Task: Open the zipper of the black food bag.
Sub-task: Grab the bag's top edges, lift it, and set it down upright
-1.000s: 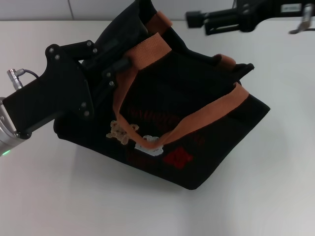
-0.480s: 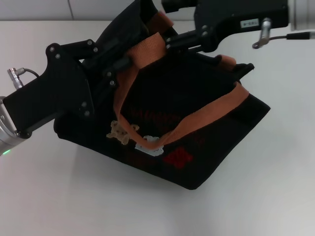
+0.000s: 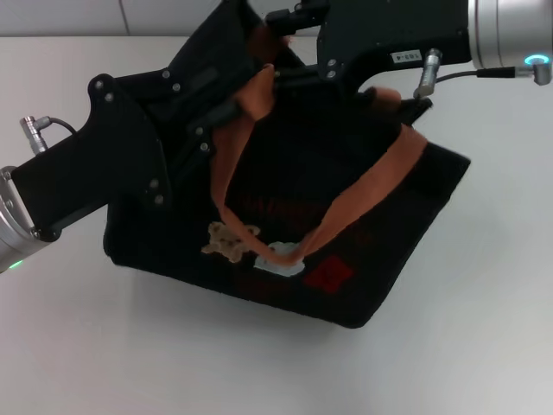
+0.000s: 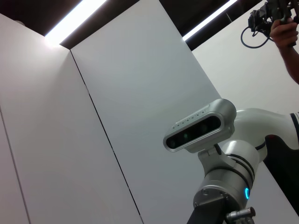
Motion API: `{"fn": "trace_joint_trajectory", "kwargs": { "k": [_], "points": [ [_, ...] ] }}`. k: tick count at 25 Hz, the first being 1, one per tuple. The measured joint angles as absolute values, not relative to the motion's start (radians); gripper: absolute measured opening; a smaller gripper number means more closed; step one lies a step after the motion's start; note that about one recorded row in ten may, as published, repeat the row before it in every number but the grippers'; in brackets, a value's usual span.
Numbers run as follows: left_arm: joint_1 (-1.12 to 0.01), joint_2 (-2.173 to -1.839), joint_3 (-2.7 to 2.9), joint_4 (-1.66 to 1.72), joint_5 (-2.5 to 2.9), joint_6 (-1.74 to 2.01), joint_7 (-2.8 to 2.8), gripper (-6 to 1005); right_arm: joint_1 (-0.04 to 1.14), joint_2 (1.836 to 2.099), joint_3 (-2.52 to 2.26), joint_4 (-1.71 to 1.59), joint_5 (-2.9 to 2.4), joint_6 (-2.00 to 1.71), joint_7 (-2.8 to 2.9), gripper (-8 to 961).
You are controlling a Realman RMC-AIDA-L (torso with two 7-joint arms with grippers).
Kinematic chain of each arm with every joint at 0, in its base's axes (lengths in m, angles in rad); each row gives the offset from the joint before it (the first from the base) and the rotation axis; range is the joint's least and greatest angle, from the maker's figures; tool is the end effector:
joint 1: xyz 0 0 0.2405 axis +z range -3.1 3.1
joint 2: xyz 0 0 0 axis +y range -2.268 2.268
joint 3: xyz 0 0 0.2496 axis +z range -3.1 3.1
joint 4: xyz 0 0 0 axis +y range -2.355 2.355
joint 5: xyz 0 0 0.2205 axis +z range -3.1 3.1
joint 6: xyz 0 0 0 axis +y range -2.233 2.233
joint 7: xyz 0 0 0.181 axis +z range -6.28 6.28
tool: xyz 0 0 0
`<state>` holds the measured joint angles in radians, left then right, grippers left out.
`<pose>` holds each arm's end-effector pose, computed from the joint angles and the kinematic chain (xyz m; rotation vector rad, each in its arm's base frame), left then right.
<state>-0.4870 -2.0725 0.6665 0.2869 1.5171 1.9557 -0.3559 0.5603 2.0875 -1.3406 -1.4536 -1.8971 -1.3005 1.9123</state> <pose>-0.2015 0.2919 -0.0038 -2.1613 0.4182 -1.2926 0.0506 0.3756 -0.0140 -2.7897 0.0185 0.4894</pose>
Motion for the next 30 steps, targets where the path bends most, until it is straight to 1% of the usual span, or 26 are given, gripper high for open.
{"fn": "trace_joint_trajectory", "kwargs": {
  "k": [1,7,10,15,20,26,30],
  "points": [
    [-0.487,-2.072,0.667,0.287,1.517,1.957,-0.356,203,0.559,2.088,-1.345,-1.457,-1.901,-1.293,1.906,731],
    [-0.490,-2.072,0.667,0.287,1.517,1.962,-0.356,202,0.562,2.084,-1.346,-1.467,-1.920,-1.289,1.901,495],
    [-0.493,-2.072,0.667,0.287,1.516,1.962,-0.356,202,0.561,2.084,-1.341,-1.476,-1.922,-1.289,1.901,403],
    [-0.495,-2.072,0.667,0.287,1.513,1.964,-0.355,203,0.540,2.084,-1.329,-1.497,-1.922,-1.289,1.901,251],
    [-0.496,-2.072,0.667,0.295,1.511,1.967,-0.354,202,0.497,2.084,-1.312,-1.535,-1.922,-1.297,1.900,52],
    [-0.501,-2.072,0.667,0.296,1.513,1.969,-0.351,202,0.475,2.083,-1.292,-1.543,-1.909,-1.306,1.920,-2],
    [-0.505,-2.072,0.668,0.296,1.516,1.971,-0.349,203,0.499,2.080,-1.265,-1.547,-1.896,-1.321,2.050,18]
  ]
}}
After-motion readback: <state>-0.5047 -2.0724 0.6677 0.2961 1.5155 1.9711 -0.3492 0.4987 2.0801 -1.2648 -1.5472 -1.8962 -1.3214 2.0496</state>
